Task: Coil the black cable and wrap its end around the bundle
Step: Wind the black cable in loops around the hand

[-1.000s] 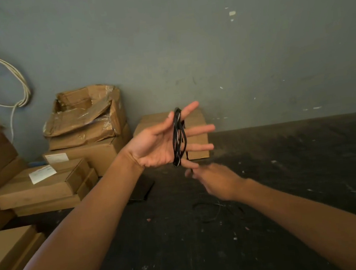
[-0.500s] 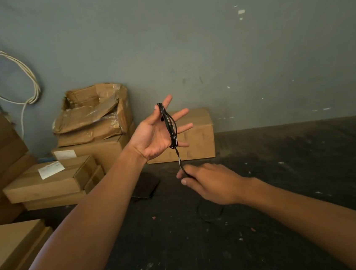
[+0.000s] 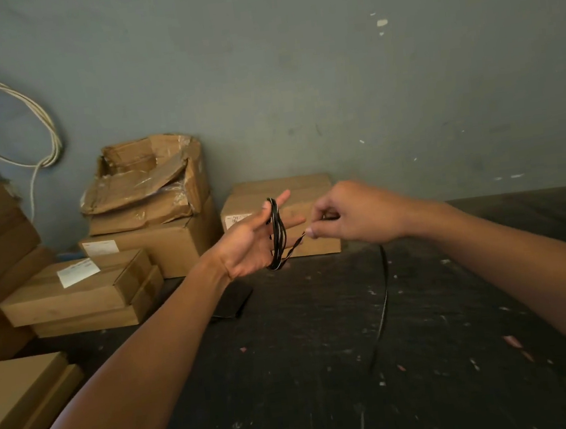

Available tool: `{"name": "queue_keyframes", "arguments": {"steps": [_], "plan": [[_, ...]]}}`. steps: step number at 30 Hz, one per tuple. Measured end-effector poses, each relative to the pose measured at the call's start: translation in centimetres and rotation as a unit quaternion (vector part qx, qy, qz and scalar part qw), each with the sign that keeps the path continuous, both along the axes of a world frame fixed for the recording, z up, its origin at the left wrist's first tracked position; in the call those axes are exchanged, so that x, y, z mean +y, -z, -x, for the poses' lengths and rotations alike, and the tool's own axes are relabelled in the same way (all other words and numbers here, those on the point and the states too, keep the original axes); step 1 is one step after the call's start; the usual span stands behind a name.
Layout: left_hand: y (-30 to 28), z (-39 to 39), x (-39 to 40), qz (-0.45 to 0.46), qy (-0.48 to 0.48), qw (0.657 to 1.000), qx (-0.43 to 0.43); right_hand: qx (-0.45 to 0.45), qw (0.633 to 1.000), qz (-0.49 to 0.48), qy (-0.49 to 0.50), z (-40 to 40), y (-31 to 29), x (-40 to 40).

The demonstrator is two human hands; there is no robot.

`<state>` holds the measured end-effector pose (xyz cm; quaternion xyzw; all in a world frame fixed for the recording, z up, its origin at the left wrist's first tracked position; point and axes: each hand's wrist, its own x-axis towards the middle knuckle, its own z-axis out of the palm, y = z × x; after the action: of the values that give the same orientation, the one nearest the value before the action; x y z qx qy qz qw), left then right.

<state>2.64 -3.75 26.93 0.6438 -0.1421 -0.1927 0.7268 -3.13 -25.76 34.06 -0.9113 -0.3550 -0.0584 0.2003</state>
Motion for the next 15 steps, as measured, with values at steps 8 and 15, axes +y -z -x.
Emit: {"name": "queue_keyframes", "arguments": {"steps": [8, 15], "plan": [[-1.0, 2.3, -0.8, -0.105, 0.167, 0.980, 0.028, -0.106, 0.994, -0.011, 0.034, -1.6, -3.0, -0.6], [-2.4, 4.1, -0.9, -0.069, 0.270, 0.959, 0.048, -0.110, 0.988, -0.102, 0.015, -3.3, -1.7, -1.5]]}}
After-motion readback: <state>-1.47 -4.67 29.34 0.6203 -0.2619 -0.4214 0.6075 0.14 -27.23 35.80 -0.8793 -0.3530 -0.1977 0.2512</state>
